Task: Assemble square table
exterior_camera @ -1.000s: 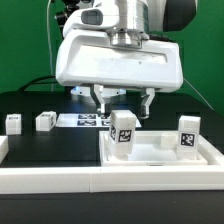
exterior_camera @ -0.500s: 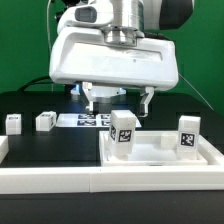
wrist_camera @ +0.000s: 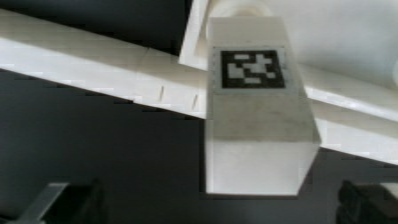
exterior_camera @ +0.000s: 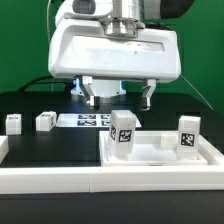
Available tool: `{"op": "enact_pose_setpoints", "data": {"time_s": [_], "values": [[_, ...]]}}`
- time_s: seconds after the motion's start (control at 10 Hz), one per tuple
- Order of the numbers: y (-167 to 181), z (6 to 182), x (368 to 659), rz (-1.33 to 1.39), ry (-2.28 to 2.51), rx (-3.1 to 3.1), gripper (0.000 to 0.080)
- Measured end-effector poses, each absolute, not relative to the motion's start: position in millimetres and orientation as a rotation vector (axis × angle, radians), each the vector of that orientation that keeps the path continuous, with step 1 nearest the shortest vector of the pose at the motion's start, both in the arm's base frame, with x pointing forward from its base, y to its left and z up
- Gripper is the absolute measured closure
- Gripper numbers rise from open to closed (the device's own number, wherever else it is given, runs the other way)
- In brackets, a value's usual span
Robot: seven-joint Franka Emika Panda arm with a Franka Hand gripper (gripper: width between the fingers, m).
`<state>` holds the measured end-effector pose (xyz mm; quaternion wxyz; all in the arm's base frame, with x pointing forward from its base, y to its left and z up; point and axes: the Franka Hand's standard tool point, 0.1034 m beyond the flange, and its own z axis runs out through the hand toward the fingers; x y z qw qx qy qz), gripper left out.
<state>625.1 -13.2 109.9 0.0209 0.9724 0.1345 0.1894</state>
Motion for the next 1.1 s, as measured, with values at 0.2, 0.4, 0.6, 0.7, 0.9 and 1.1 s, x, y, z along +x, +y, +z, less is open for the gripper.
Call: {"op": "enact_pose_setpoints", "data": {"time_s": [0.2,0.4,0.6,0.7,0.9,1.1], "values": [[-11.0,103.3,621.8,0.450,0.416,3.080,0.0151],[-5.3,99.6,624.5,0.286,0.410,3.132,0.0151],[0.7,95.9,622.5,0.096,0.423,3.161,0.0151],[1.9,92.6,618.1,-0.046,0.442,3.167,0.0151],[-4.1,89.1,627.9,-0.084,0.465,3.156,0.0151],[-5.5,88.7,627.0,-0.088,0.459,3.157,0.0151]]}}
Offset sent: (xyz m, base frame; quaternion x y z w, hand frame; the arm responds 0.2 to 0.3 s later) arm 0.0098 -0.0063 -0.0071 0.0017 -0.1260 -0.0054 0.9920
